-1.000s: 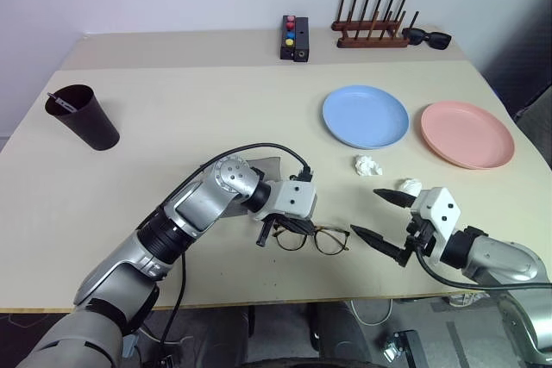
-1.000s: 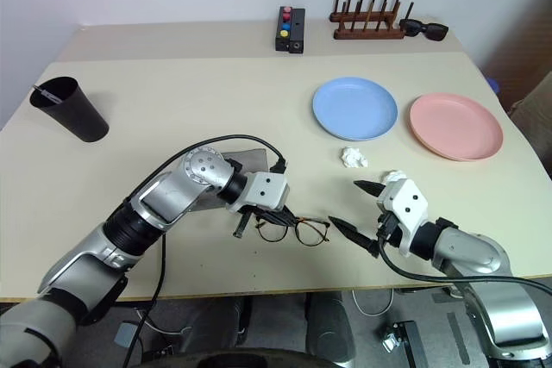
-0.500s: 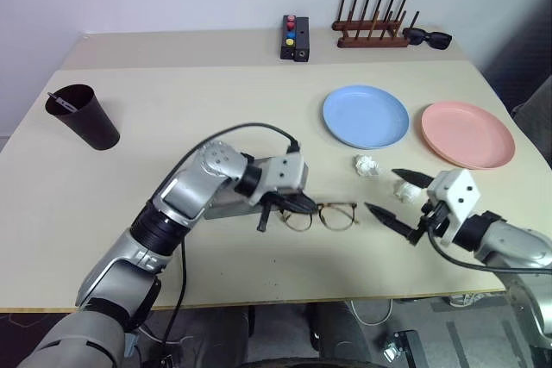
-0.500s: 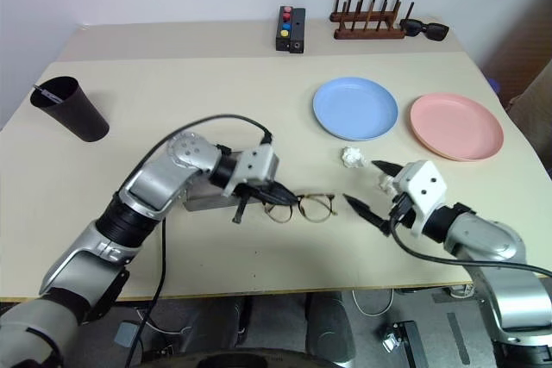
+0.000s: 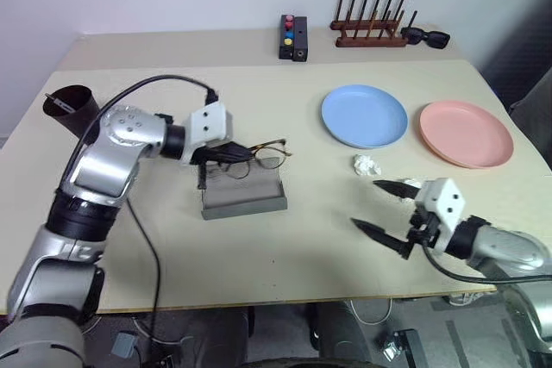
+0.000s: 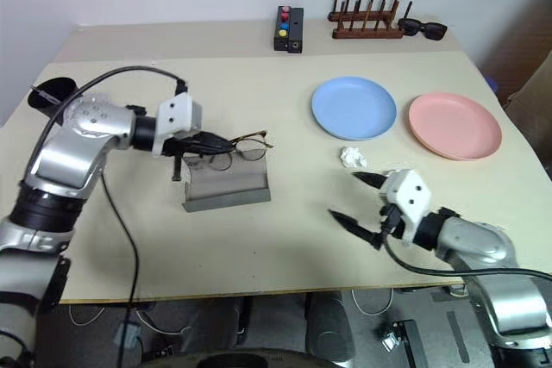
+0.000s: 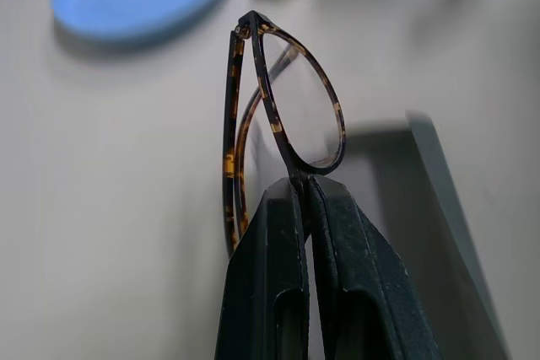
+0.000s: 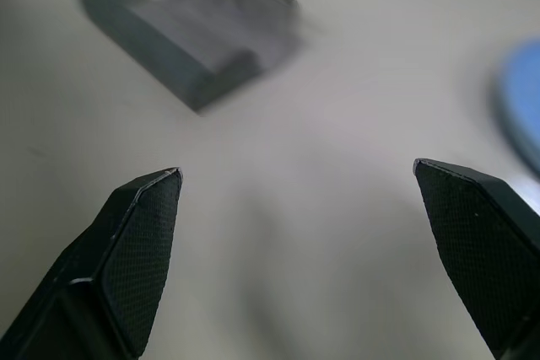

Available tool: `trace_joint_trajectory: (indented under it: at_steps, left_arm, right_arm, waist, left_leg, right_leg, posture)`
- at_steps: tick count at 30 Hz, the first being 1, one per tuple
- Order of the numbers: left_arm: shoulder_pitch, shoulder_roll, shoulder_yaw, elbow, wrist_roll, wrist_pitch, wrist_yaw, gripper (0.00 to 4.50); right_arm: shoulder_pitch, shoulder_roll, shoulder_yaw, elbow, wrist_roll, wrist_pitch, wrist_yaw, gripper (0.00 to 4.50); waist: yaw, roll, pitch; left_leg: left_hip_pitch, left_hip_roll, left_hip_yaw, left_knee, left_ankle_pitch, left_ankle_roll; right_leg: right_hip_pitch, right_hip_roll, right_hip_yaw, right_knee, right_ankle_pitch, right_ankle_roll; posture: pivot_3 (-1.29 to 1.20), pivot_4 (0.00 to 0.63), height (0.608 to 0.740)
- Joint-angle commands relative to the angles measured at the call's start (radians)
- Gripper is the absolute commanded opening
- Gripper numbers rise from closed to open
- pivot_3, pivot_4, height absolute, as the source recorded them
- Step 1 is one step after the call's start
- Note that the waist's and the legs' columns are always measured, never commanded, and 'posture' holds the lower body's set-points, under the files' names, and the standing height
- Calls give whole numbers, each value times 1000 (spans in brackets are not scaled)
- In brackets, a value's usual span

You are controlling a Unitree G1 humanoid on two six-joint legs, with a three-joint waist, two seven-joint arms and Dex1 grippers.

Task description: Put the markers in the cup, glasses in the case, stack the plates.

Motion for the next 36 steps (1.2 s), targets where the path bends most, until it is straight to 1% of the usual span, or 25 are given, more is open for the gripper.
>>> trace_joint_trajectory:
  at_steps: [1, 8, 14, 19, 22, 25, 26, 30, 33, 36]
  left_arm:
    - [22, 16, 23, -83, -19, 14, 3, 47]
    - [69, 22, -24, -119, 46, 28, 49, 47]
    - [86, 17, -65, -94, 98, -21, 54, 47]
    - [93, 14, -75, -97, 88, -14, 32, 47]
    - [95, 11, -80, -90, 92, -11, 33, 999]
    - [93, 6, -77, -85, 94, -15, 41, 2513]
    - [91, 4, -70, -85, 87, -15, 42, 2944]
    - [75, -6, -33, -90, 45, 8, 46, 2944]
    - [26, -33, 49, -93, -47, 68, 59, 2944]
    - [-11, -48, 104, -79, -101, 96, 73, 2944]
  right_arm:
    - [-28, 17, 37, -34, -3, 3, -17, 4500]
    - [-49, 16, 61, -56, 6, 32, -41, 4500]
    - [-49, 21, 52, -71, 25, 52, -52, 4500]
    - [-42, 19, 49, -73, 32, 54, -57, 4500]
    - [-48, 20, 54, -73, 31, 58, -60, 4500]
    - [-56, 21, 59, -71, 30, 61, -62, 4500]
    - [-57, 22, 60, -70, 29, 61, -62, 4500]
    - [-60, 21, 61, -67, 29, 61, -59, 4500]
    - [-63, 21, 63, -68, 28, 64, -59, 4500]
    - [-68, 21, 65, -70, 28, 67, -60, 4500]
  waist:
    - [4, 0, 0]
    - [-2, 0, 0]
    - [-2, 0, 0]
    - [-1, 0, 0]
    - [-1, 0, 0]
    - [-2, 0, 0]
    - [-2, 0, 0]
    - [-2, 0, 0]
    - [0, -1, 0]
    - [-1, -1, 0]
  left_leg:
    - [0, 0, 0, 0, 0, 0]
    - [0, 0, 0, 0, 0, 0]
    - [0, 0, 0, 0, 0, 0]
    - [0, 0, 0, 0, 0, 0]
    - [0, 0, 0, 0, 0, 0]
    - [0, 0, 0, 0, 0, 0]
    - [0, 0, 0, 0, 0, 0]
    - [0, 0, 0, 0, 0, 0]
    - [0, 0, 0, 0, 0, 0]
    - [0, 0, -1, 0, 0, 0]
  right_leg:
    - [0, 0, 0, 0, 0, 0]
    - [0, 0, 0, 0, 0, 0]
    - [0, 0, 0, 0, 0, 1]
    - [0, 0, 0, 0, 0, 1]
    - [0, 0, 0, 0, 0, 1]
    - [0, 0, 0, 0, 0, 1]
    - [0, 0, 0, 0, 0, 1]
    - [0, 0, 0, 0, 0, 1]
    - [0, 0, 0, 0, 0, 1]
    - [0, 0, 0, 0, 1, 2]
  posture:
    - [0, 150, 734]
    - [0, 150, 734]
    - [0, 150, 734]
    - [0, 150, 734]
    - [0, 150, 734]
    - [0, 150, 734]
    - [0, 150, 734]
    - [0, 150, 734]
    - [0, 150, 734]
    - [0, 150, 734]
